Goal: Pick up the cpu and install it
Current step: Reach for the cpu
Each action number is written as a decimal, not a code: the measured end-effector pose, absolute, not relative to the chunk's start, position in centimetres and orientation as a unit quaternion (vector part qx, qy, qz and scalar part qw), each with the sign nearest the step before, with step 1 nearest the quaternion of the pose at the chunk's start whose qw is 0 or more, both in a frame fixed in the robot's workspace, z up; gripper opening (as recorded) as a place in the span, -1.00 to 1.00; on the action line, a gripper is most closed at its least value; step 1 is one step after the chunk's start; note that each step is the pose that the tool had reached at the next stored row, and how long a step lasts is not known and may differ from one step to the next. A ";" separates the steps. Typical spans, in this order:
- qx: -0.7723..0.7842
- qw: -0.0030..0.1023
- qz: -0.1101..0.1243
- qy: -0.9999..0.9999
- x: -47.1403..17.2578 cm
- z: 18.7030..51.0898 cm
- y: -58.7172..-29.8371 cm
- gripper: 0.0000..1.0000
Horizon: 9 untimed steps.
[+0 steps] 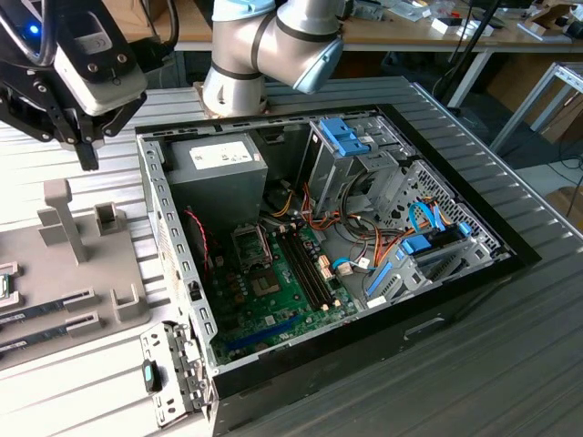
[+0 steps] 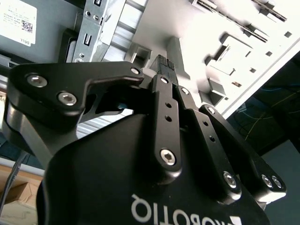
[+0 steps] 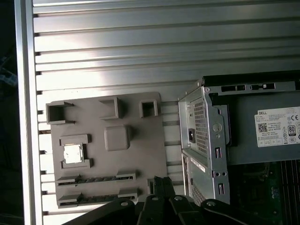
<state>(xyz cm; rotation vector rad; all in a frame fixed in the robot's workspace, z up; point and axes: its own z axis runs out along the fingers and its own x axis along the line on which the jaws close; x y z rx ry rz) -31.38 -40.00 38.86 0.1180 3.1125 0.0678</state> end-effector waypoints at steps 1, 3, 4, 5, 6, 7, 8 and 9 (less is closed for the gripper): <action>0.038 0.013 0.022 0.999 -31.4 38.9 -40.0 -0.79; 0.038 0.013 0.022 0.999 -31.5 38.9 -40.0 -0.79; 0.038 0.013 0.022 0.999 -31.6 38.9 -40.0 -0.79; 0.038 0.013 0.022 0.999 -31.7 38.9 -40.0 -0.79; 0.038 0.013 0.022 0.999 -31.7 38.8 -40.0 -0.79; 0.038 0.013 0.022 0.999 -31.8 38.8 -40.0 -0.79; 0.038 0.013 0.022 0.999 -32.0 38.8 -40.0 -0.79; 0.038 0.013 0.022 0.999 -32.1 38.8 -40.0 -0.79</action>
